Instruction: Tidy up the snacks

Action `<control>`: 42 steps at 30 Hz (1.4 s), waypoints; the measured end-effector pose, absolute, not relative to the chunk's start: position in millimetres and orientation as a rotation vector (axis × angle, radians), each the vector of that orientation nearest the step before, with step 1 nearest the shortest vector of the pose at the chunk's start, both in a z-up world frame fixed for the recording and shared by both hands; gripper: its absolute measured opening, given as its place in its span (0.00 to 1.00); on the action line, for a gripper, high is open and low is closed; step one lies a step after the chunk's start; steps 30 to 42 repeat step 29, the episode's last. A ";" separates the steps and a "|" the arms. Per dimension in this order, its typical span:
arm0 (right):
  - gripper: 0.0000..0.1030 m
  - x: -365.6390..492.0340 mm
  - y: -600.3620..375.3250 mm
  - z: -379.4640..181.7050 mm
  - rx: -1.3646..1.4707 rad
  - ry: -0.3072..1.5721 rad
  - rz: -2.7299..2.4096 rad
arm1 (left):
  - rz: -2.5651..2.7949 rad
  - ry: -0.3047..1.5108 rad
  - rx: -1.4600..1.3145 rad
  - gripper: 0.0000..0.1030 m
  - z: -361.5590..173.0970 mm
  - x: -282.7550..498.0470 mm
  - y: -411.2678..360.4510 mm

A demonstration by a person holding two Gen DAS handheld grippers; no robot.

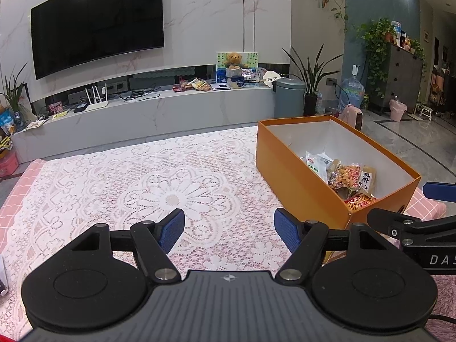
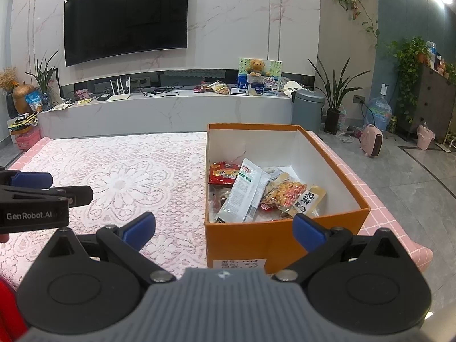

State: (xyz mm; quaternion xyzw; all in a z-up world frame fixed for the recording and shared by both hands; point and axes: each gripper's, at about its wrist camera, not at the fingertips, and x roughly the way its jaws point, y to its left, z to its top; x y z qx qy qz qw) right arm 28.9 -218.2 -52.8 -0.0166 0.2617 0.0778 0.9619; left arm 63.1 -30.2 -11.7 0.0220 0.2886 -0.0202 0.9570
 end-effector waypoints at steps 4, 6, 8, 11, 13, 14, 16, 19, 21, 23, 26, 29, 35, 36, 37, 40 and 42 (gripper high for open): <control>0.97 29.1 -217.9 -52.5 -0.033 0.531 0.159 | -0.046 0.588 0.041 0.80 -11.1 62.9 -30.1; 0.97 29.2 -217.4 -52.8 -0.034 0.531 0.160 | -0.044 0.585 0.041 0.80 -10.7 62.7 -29.8; 0.97 29.0 -216.9 -53.0 -0.037 0.533 0.163 | -0.046 0.583 0.036 0.80 -10.7 62.5 -29.2; 0.97 29.9 -215.2 -53.7 -0.040 0.536 0.166 | -0.048 0.586 0.033 0.80 -10.3 62.8 -29.0; 0.97 29.9 -214.8 -53.7 -0.041 0.536 0.169 | -0.044 0.584 0.046 0.80 -11.2 63.0 -29.3; 0.97 29.9 -214.5 -53.9 -0.041 0.536 0.169 | -0.040 0.585 0.050 0.80 -11.3 63.1 -29.6; 0.97 30.1 -213.6 -53.8 -0.043 0.538 0.170 | -0.042 0.585 0.048 0.80 -11.2 62.9 -29.7; 0.97 30.6 -214.2 -53.8 -0.044 0.540 0.172 | -0.039 0.588 0.046 0.80 -11.8 63.3 -29.8; 0.97 30.4 -214.5 -53.6 -0.044 0.540 0.173 | -0.040 0.590 0.043 0.80 -12.4 63.6 -29.3; 0.97 30.2 -214.4 -53.6 -0.045 0.540 0.173 | -0.043 0.593 0.040 0.80 -13.1 63.7 -28.2; 0.97 30.2 -214.3 -53.7 -0.045 0.540 0.173 | -0.045 0.593 0.034 0.80 -13.7 64.0 -26.0; 0.97 30.2 -214.1 -53.7 -0.045 0.540 0.173 | -0.043 0.591 0.031 0.80 -14.0 63.5 -25.0; 0.97 30.2 -214.1 -53.7 -0.045 0.540 0.173 | -0.043 0.591 0.031 0.80 -14.0 63.5 -25.0; 0.97 30.2 -214.1 -53.7 -0.045 0.540 0.173 | -0.043 0.591 0.031 0.80 -14.0 63.5 -25.0; 0.97 30.2 -214.1 -53.7 -0.045 0.540 0.173 | -0.043 0.591 0.031 0.80 -14.0 63.5 -25.0; 0.97 30.2 -214.1 -53.7 -0.045 0.540 0.173 | -0.043 0.591 0.031 0.80 -14.0 63.5 -25.0; 0.97 30.2 -214.1 -53.7 -0.045 0.540 0.173 | -0.043 0.591 0.031 0.80 -14.0 63.5 -25.0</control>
